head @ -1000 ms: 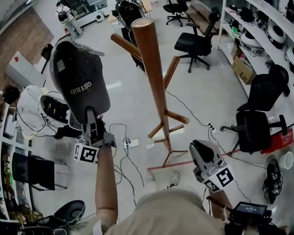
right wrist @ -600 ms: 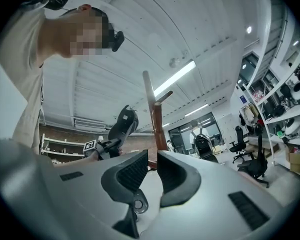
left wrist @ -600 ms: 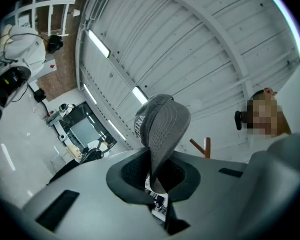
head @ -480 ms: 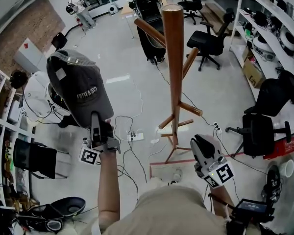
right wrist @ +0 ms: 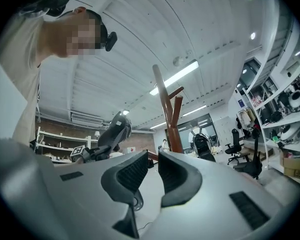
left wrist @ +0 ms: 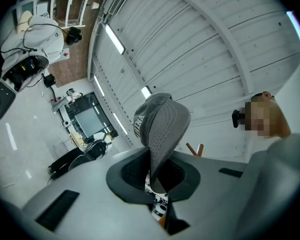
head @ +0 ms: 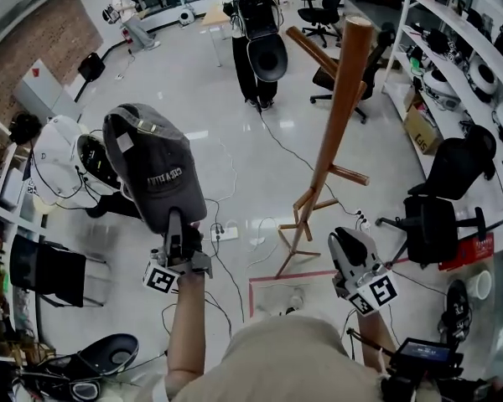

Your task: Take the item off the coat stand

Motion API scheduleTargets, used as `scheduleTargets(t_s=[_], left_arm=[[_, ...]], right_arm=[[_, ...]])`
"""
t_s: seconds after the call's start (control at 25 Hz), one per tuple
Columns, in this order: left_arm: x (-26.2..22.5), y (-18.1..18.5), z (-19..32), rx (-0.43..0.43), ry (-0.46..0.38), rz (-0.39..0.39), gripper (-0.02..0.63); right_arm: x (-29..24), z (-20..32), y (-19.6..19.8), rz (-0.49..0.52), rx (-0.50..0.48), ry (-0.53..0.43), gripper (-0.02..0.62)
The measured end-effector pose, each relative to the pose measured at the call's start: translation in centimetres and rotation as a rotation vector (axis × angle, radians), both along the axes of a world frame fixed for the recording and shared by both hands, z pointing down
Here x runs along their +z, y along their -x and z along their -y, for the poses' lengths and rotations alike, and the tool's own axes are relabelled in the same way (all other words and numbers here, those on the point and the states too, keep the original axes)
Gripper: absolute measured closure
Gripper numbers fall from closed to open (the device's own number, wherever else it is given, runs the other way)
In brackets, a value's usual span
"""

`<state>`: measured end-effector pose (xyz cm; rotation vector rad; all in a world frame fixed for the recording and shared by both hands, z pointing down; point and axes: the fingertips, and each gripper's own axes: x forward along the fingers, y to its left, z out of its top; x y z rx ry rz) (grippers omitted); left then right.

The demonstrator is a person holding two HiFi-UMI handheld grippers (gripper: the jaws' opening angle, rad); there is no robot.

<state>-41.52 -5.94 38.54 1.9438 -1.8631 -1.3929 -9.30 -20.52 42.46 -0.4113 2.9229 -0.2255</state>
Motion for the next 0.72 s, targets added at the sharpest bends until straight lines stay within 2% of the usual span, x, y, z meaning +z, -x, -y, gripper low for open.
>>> scheduleTargets(t_s=[0.16,0.4,0.72], left_arm=[[0.9,0.5,-1.8,0.027,0.015,-0.016,0.572],[2.8,0.8,-4.4,0.041,0.069,0.011,0.572],[5.7,-1.9,-6.5,0.101,0.086,-0.015,0.572]], right_arm=[[0.0,-1.5,0.8,0.003,0.041,0.011,0.540],[0.0,-4.3,1.6,-0.005,0.077,-0.007,0.540],[0.6,-6.0,0.4,-0.019,0.130,-0.016,0.540]])
